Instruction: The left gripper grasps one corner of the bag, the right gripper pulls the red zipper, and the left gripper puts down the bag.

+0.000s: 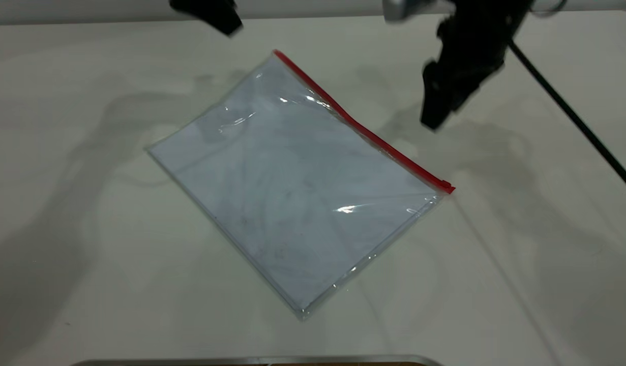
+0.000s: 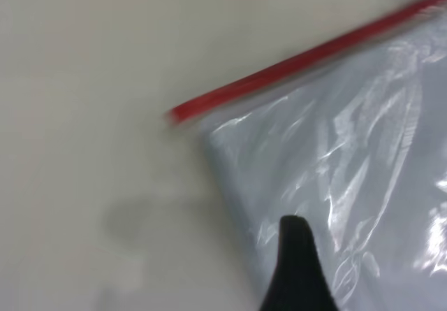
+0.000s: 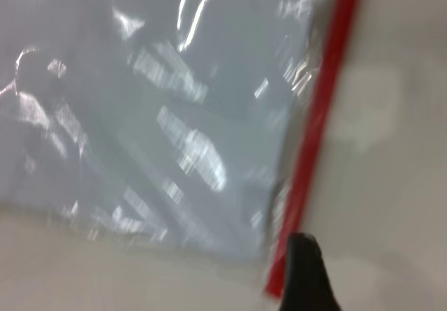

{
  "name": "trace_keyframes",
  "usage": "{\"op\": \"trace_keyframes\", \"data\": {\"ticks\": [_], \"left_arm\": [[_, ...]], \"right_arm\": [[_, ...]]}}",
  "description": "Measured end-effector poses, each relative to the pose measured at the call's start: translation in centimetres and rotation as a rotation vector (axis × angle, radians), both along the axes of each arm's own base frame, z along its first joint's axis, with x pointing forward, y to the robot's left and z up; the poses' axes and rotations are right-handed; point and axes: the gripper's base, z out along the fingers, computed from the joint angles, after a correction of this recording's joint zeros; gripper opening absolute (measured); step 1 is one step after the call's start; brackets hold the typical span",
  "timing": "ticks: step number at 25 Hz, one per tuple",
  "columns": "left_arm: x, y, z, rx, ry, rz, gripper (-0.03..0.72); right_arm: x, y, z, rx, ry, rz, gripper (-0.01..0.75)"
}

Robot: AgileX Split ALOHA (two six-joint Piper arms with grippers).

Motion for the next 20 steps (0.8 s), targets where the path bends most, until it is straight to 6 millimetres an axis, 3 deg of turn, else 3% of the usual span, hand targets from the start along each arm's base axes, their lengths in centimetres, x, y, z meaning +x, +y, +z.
{"op": "trace_keyframes", "data": {"ticks": [4,7,10,14,16,20], "left_arm": [[-0.5,1.1,5.7,0.061,-0.026,0.193,0.617],[-1.9,1.9,10.7,0.079,-0.054,0.289,0.612],[-4.1,2.9,15.7,0.112,-0.081,0.366,0.607],[-8.0,4.4,22.2,0.131,-0.115,0.518,0.595],[-10.3,5.4,25.0,0.147,-0.127,0.6,0.59],[-13.9,6.8,29.4,0.125,-0.206,0.74,0.59]], "right_arm": [[1.6,0.6,5.3,0.04,-0.082,0.012,0.534],[1.8,0.7,11.7,0.075,-0.187,0.011,0.534],[0.5,0.2,19.1,0.099,-0.3,-0.009,0.535],[-3.8,-1.5,28.3,0.116,-0.436,-0.073,0.535],[-6.9,-2.8,32.5,0.121,-0.501,-0.116,0.535],[-13.8,-5.4,39.2,0.141,-0.612,-0.207,0.535]]}}
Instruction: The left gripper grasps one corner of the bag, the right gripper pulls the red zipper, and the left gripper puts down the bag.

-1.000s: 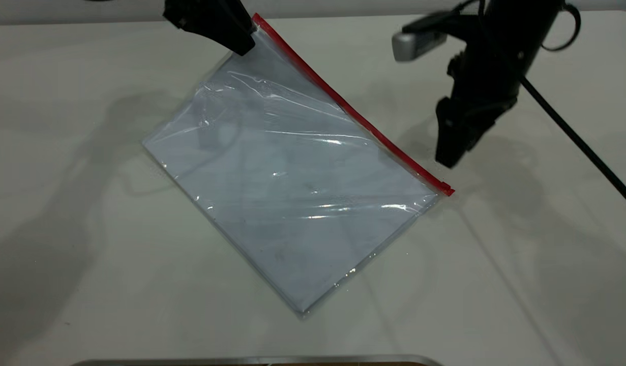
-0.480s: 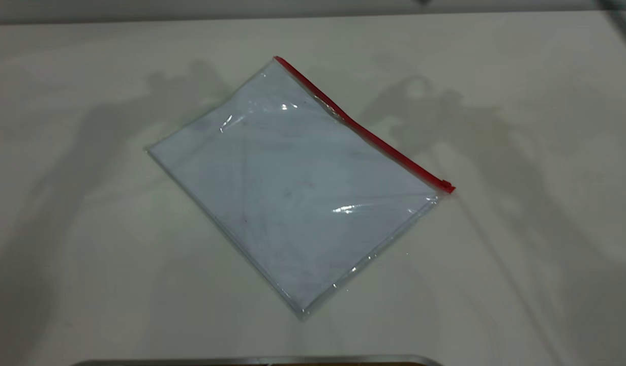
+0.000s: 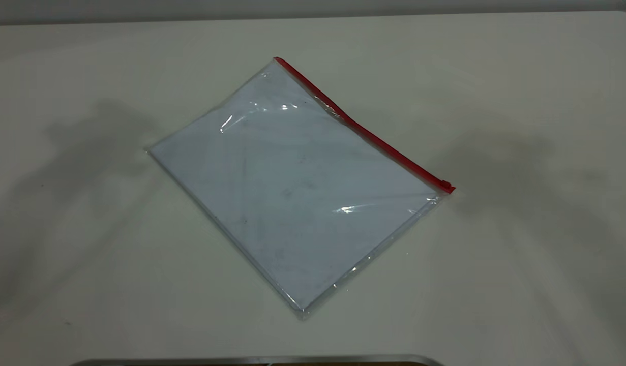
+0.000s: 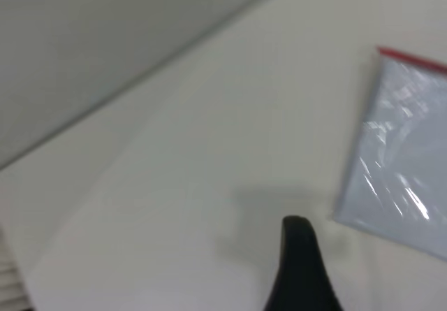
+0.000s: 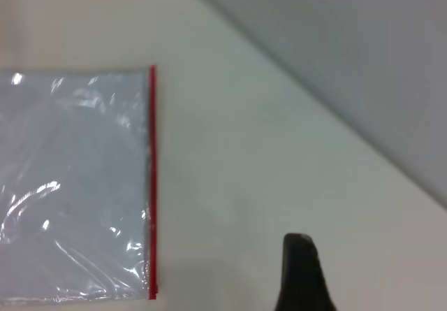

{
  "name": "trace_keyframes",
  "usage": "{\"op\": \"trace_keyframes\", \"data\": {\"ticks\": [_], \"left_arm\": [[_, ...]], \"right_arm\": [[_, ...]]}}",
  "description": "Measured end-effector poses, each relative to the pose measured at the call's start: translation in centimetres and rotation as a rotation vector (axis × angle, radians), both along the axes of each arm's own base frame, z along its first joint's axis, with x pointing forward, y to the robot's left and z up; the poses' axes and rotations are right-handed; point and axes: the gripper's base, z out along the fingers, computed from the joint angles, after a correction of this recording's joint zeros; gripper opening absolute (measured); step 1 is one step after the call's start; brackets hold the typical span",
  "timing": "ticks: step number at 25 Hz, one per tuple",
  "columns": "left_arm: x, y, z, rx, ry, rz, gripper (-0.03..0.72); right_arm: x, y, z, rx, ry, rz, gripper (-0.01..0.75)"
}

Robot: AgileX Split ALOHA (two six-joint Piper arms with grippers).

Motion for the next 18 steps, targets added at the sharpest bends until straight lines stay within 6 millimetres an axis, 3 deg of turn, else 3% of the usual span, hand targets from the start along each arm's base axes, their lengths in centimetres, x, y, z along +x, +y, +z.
{"op": "trace_keyframes", "data": {"ticks": [5,8,12,18], "left_arm": [[-3.4,0.9,3.5,-0.052,-0.097,0.095,0.59],[-5.2,1.3,4.5,-0.08,-0.123,0.132,0.59],[-8.4,1.9,3.9,-0.111,-0.09,0.178,0.59],[-14.7,3.0,-0.9,-0.099,0.042,0.212,0.59]], "right_arm": [[-8.5,-2.5,4.8,0.066,-0.126,-0.019,0.535],[-13.2,-3.8,5.3,0.1,-0.18,-0.014,0.535],[-18.8,-5.1,3.0,0.137,-0.179,0.007,0.535],[-24.6,-6.1,-4.7,0.206,-0.067,0.03,0.535]]}}
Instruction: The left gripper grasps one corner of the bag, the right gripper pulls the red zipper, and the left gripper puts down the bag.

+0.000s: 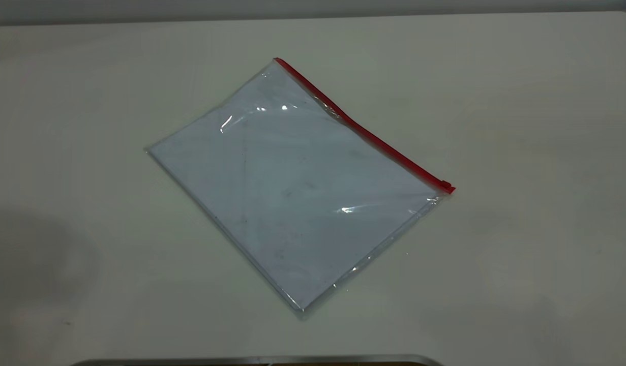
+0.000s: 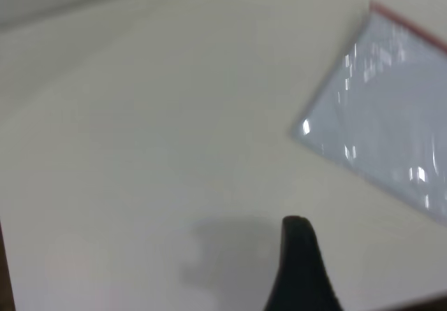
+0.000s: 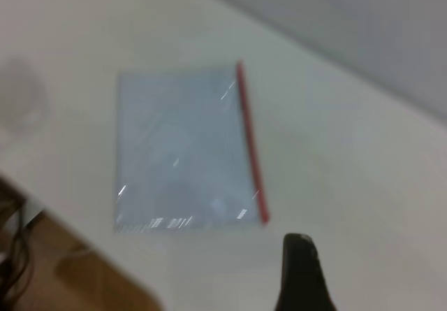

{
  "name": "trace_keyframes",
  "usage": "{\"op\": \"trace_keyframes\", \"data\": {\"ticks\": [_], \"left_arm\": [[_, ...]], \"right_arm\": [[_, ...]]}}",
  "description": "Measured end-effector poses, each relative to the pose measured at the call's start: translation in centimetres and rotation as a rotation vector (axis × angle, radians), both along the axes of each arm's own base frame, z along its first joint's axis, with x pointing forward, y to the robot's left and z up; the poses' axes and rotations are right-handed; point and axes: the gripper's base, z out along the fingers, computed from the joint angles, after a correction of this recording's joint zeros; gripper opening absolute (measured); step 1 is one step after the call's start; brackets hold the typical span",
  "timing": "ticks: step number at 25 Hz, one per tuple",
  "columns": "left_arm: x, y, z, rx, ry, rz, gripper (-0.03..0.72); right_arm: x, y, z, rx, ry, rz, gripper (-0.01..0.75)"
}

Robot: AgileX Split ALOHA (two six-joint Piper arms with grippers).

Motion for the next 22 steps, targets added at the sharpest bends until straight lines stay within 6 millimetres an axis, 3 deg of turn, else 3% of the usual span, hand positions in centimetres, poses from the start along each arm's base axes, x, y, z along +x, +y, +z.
{"op": "trace_keyframes", "data": {"ticks": [6,7,15,22], "left_arm": [[-6.3,1.1,-4.3,0.01,0.054,0.002,0.59],[-10.4,1.9,-7.8,0.012,0.065,0.002,0.59],[-14.6,2.7,-12.1,0.009,0.059,0.002,0.59],[-17.3,2.8,-15.0,-0.034,0.018,-0.01,0.59]], "right_arm": [[-2.8,-0.8,-7.8,-0.017,0.077,0.003,0.535],[-3.8,-1.1,-12.2,-0.02,0.091,-0.003,0.535],[-4.0,-1.4,-15.3,-0.028,0.064,-0.02,0.535],[-4.8,-1.7,-15.5,-0.012,0.003,-0.023,0.535]]}}
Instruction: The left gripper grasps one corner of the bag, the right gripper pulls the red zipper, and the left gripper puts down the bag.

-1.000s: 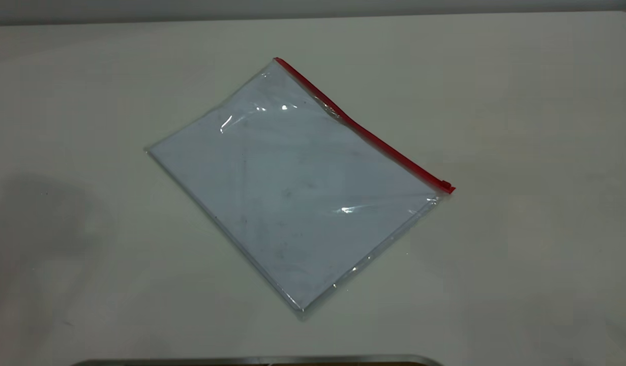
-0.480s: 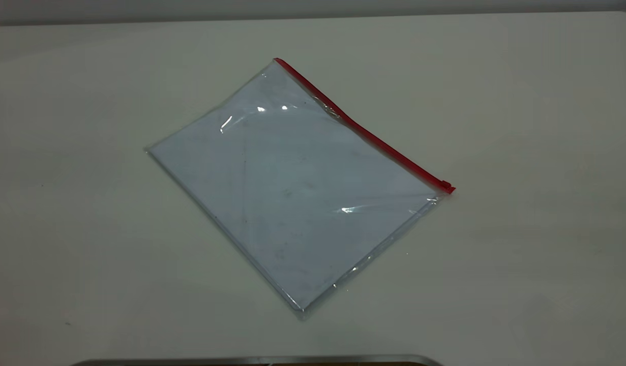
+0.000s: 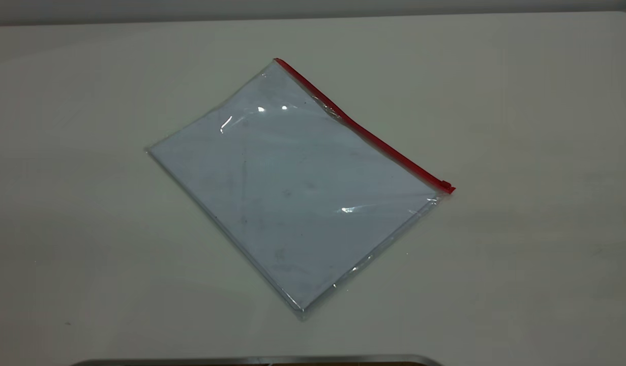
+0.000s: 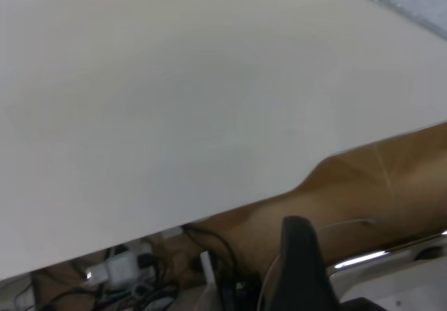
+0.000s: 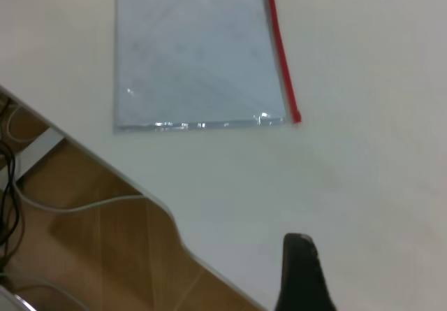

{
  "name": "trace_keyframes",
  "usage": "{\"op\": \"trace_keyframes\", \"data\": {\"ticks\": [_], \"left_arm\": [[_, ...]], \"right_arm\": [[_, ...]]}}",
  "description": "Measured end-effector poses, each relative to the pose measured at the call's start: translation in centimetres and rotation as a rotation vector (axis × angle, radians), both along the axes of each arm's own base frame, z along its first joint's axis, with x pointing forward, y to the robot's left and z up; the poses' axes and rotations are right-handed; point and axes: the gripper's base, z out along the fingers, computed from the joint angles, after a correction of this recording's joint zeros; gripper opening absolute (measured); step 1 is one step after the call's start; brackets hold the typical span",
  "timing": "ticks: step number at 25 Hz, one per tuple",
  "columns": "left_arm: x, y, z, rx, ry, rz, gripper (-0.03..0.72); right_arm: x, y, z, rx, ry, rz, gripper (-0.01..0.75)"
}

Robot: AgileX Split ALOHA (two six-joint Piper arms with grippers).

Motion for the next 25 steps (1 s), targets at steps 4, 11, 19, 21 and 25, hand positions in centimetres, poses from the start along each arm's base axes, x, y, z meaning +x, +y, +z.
{"op": "trace_keyframes", "data": {"ticks": [4,11,19,21,25], "left_arm": [[-0.7,0.0,-1.0,-0.011,-0.015,-0.005,0.59],[-0.8,0.0,-1.6,-0.017,-0.023,-0.003,0.59],[-0.6,0.0,-1.9,-0.027,-0.027,0.016,0.59],[-0.6,0.0,-1.9,-0.027,-0.027,0.016,0.59],[-0.6,0.0,-1.9,-0.027,-0.028,0.016,0.59]], "right_arm": [[-0.2,-0.1,0.0,0.003,-0.012,0.0,0.535],[-0.2,0.0,0.0,0.005,-0.011,-0.001,0.535],[-0.2,0.0,0.0,0.007,-0.01,0.001,0.535],[-0.2,0.0,0.0,0.007,-0.01,0.001,0.535],[-0.2,0.0,0.0,0.007,-0.01,0.001,0.535]]}}
